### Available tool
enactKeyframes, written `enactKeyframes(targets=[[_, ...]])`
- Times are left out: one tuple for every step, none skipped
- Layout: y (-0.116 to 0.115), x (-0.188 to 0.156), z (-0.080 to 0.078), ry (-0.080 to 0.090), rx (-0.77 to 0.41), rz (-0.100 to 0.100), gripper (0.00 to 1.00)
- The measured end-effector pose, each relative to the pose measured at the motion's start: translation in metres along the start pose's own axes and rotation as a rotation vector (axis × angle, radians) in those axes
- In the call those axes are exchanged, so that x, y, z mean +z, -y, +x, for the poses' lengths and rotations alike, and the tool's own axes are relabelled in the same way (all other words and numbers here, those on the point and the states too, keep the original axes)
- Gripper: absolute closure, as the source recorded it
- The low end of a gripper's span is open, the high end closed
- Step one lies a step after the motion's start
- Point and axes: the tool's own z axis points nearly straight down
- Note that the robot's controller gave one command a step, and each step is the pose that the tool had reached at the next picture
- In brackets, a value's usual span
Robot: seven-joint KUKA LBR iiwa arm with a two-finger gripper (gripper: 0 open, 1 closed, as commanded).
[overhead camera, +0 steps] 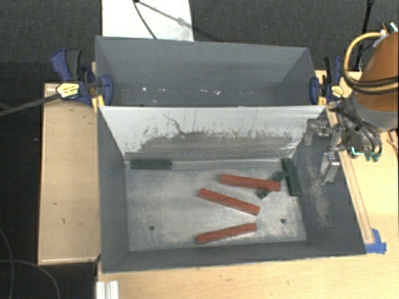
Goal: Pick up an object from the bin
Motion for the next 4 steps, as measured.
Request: enactKeyframes(targets=[[-0.081,0.099,0.018,-0.001,-0.17,-0.002,0.0],[-0.079,0.162,-0.01,0.002,-0.187,0.0,0.0],[-0.079,0.158,-0.011,0.006,-0.192,0.002,1.0],[-0.086,0.158,0.021,0.005,-0.082,0.001,1.0]])
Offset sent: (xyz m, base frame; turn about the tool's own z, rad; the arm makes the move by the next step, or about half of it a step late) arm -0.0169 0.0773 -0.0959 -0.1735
